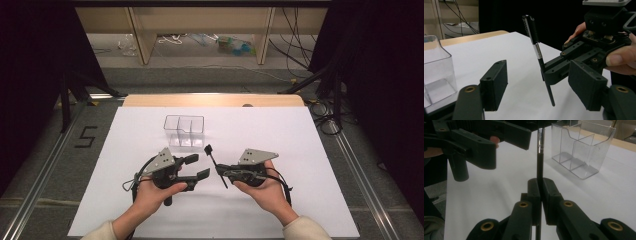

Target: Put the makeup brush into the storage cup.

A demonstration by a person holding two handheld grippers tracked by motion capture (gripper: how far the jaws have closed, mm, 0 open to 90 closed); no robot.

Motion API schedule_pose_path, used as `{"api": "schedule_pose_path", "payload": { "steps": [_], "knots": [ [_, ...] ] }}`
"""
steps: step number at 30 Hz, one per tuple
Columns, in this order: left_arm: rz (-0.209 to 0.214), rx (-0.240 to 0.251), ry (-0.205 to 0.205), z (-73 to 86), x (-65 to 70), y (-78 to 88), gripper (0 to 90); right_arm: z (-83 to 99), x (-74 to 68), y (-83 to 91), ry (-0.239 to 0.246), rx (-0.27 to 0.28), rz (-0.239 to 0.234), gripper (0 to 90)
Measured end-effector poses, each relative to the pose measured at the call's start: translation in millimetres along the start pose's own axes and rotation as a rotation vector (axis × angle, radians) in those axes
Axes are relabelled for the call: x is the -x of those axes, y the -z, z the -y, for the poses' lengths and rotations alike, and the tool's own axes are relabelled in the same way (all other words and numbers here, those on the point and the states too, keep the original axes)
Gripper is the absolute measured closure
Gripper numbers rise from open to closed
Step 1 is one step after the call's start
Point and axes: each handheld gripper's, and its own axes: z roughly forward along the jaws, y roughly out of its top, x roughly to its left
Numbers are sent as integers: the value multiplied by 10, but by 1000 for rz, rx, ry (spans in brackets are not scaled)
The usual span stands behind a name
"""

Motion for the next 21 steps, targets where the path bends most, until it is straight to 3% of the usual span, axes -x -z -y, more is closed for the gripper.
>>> {"api": "schedule_pose_path", "payload": {
  "steps": [3,4,5,10,11,12,13,14,18,21],
  "knots": [
    [7,-1,0,0,-14,-74,366,2,-3,-4,0,0,2,858],
    [3,4,22,3,-5,-87,405,4,-6,-11,2,6,4,858],
    [16,10,3,-6,-18,-104,430,5,-8,-11,1,4,1,858],
    [21,18,30,-12,16,-174,507,6,-11,-14,3,-2,5,858],
    [29,17,19,-8,14,-194,520,6,-12,-14,2,-2,3,858],
    [17,17,38,2,26,-205,543,5,-12,-14,3,-4,0,858],
    [23,16,15,3,16,-219,563,4,-14,-14,3,-3,-1,858],
    [9,18,33,9,31,-226,582,4,-14,-14,3,-2,-2,858],
    [11,25,16,3,21,-245,642,5,-14,-14,7,-4,0,858],
    [9,35,42,8,26,-256,684,4,-18,-15,7,-3,-2,858]
  ]
}}
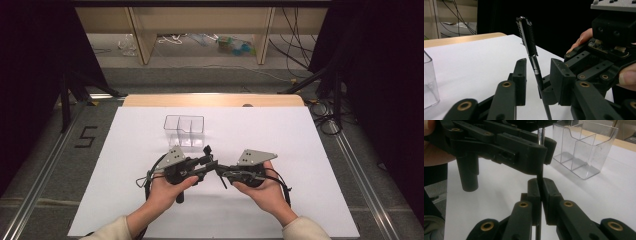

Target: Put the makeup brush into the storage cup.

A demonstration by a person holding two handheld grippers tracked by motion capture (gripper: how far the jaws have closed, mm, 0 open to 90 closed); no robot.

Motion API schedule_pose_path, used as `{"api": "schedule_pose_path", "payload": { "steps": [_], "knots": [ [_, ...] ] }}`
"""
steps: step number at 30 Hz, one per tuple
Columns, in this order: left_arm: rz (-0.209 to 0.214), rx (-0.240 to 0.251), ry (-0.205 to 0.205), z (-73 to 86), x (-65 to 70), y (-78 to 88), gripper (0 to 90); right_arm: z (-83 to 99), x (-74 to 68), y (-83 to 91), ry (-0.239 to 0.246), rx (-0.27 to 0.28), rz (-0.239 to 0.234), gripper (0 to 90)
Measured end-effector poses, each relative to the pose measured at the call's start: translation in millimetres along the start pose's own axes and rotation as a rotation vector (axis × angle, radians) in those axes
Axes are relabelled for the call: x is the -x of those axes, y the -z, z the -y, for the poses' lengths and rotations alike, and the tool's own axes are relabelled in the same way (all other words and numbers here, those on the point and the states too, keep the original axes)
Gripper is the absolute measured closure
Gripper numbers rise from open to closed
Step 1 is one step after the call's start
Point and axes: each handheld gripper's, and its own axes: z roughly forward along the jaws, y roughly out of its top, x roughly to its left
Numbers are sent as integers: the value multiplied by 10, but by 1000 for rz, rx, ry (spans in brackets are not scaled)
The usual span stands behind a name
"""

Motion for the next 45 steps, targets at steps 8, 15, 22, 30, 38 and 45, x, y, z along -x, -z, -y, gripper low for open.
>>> {"api": "schedule_pose_path", "payload": {
  "steps": [8,15,22,30,38,45],
  "knots": [
    [0,8,-10,-8,1,-3,798,-1,-4,0,1,0,1,858],
    [18,-2,-38,-29,26,-28,848,3,-8,-17,18,5,6,854],
    [6,-5,-68,-73,10,7,850,24,-22,-49,24,-46,7,583],
    [-23,7,-89,-130,-4,97,849,28,-18,-40,34,-26,30,398],
    [-42,16,-124,-171,-49,192,849,43,-18,11,25,-14,37,316],
    [-65,17,-120,-190,-58,255,849,41,0,84,18,27,44,257]
  ]
}}
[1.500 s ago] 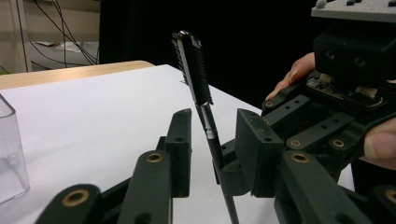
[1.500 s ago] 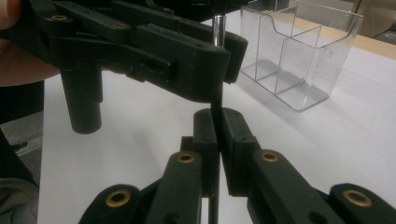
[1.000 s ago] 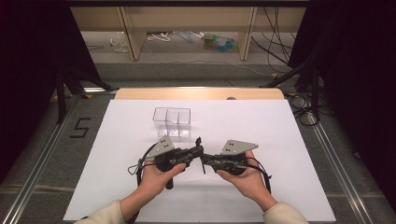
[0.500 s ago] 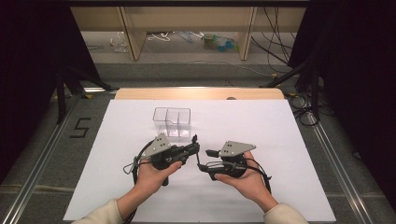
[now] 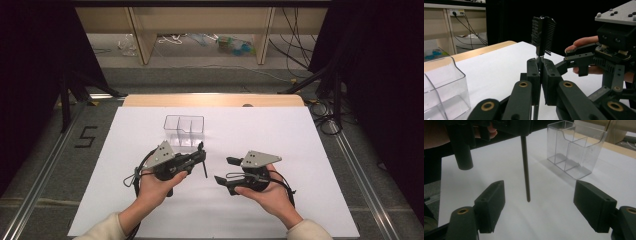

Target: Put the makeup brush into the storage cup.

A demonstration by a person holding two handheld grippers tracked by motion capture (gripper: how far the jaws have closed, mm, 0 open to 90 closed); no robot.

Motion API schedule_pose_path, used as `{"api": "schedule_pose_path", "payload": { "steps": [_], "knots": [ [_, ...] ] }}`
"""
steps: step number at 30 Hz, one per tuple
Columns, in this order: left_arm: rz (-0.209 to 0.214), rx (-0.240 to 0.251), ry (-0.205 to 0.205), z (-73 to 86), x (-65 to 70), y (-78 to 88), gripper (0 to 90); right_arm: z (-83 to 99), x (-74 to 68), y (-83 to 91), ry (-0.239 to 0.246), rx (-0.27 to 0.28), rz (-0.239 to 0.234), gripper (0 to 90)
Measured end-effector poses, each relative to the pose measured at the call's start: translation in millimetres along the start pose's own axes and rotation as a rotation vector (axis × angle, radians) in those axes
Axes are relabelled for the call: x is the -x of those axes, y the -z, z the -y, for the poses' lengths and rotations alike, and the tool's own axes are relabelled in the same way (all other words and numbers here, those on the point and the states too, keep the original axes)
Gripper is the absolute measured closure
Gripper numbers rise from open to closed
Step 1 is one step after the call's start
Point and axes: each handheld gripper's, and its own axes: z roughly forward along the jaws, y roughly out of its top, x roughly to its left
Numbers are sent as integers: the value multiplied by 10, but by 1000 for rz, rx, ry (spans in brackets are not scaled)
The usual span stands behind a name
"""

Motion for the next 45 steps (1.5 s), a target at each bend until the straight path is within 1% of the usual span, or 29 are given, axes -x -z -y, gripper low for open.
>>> {"api": "schedule_pose_path", "payload": {
  "steps": [2,3,4,5,6,7,11,12,13,15,17,19,22,23,26,27,28,29,30,31,35,36,37,38,39,40,43,44,45],
  "knots": [
    [0,1,-18,-11,-12,11,849,1,6,29,-4,9,5,243],
    [-8,3,1,-10,-4,17,849,0,10,43,-5,9,1,241],
    [-3,1,-12,-16,-13,23,849,1,20,54,3,20,5,235],
    [-6,2,-10,-18,-15,29,849,4,21,62,2,23,7,227],
    [-10,3,-2,-18,-13,33,849,9,16,76,-10,22,-7,221],
    [-9,1,-18,-25,-26,42,849,9,24,99,1,23,4,218],
    [-17,4,-10,-33,-30,68,849,17,28,170,8,37,14,209],
    [-19,6,-2,-33,-30,73,849,21,37,178,13,48,10,208],
    [-18,6,-7,-36,-35,78,849,21,31,213,7,33,23,207],
    [-18,4,-18,-42,-43,89,849,30,40,242,14,46,20,202],
    [-25,4,-6,-45,-38,102,849,39,44,279,17,48,23,200],
    [-18,5,-15,-50,-43,112,849,54,47,306,12,56,38,200],
    [-26,5,-10,-50,-42,142,849,75,60,365,11,48,33,197],
    [-33,6,-1,-49,-39,149,849,82,59,380,9,50,36,197],
    [-39,8,-10,-56,-58,175,849,96,66,417,10,63,43,192],
    [-41,7,-12,-59,-64,182,849,97,71,440,12,57,52,192],
    [-45,10,-4,-58,-65,186,849,104,76,434,13,78,45,191],
    [-46,7,-10,-61,-74,195,849,105,76,462,14,60,52,191],
    [-48,7,-9,-60,-78,198,849,113,76,467,11,66,53,191],
    [-54,8,4,-57,-75,200,849,116,78,474,11,63,50,190],
    [-54,5,0,-56,-85,207,849,138,84,508,14,62,56,190],
    [-54,4,-2,-57,-86,209,849,146,86,506,11,79,52,189],
    [-56,4,0,-58,-85,210,849,144,83,530,8,61,59,189],
    [-59,4,-5,-61,-88,214,849,149,91,538,17,66,62,189],
    [-55,4,-13,-64,-94,216,849,154,90,546,12,65,61,189],
    [-61,3,-6,-65,-91,221,849,161,90,554,13,69,66,188],
    [-64,3,-10,-69,-100,231,849,179,94,577,9,71,60,188],
    [-69,5,0,-68,-98,233,849,186,96,590,11,69,68,187],
    [-72,4,-7,-70,-107,240,849,190,93,596,7,66,68,187]
  ]
}}
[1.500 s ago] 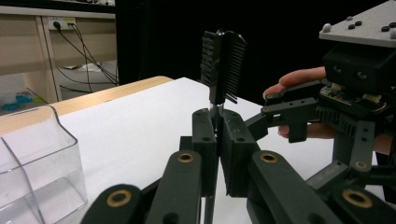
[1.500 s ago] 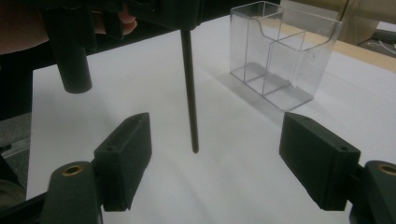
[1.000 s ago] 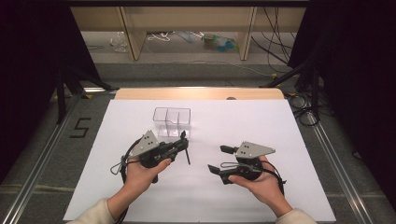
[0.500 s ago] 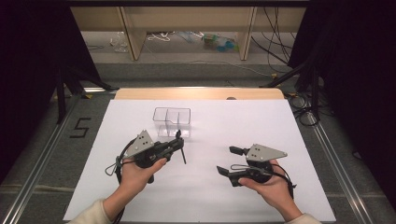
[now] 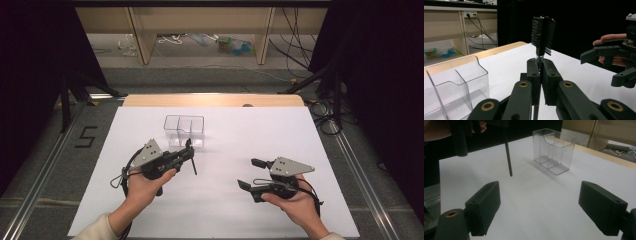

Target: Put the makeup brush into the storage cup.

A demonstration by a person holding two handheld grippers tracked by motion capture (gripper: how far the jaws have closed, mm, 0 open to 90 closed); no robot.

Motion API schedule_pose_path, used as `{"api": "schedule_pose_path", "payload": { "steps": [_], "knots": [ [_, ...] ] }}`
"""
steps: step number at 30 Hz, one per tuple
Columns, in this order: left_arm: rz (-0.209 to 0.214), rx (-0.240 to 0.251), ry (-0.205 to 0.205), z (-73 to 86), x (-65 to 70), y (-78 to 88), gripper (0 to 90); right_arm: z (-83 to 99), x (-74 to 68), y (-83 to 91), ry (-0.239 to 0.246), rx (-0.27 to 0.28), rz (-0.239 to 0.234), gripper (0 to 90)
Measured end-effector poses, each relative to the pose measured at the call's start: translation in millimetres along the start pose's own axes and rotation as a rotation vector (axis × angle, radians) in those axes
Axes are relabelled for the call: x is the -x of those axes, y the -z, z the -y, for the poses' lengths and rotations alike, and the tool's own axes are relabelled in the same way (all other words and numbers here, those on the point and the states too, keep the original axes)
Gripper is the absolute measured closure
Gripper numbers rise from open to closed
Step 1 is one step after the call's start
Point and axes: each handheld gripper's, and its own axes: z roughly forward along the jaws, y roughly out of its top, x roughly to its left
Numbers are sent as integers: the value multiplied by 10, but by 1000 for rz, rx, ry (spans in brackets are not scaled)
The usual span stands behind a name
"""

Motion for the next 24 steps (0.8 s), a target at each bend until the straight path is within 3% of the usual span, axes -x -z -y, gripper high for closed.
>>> {"api": "schedule_pose_path", "payload": {
  "steps": [12,13,14,17,24],
  "knots": [
    [-14,5,-2,-11,-35,48,849,58,30,73,-5,6,18,181],
    [-116,6,-318,-107,-250,87,849,61,28,81,-8,-2,14,179],
    [-93,4,-301,-106,-237,86,849,62,28,83,-8,-3,14,179],
    [-77,5,-298,-108,-247,92,849,67,26,91,-10,-3,17,179],
    [-91,4,-320,-125,-283,120,850,76,30,102,-8,8,19,177]
  ]
}}
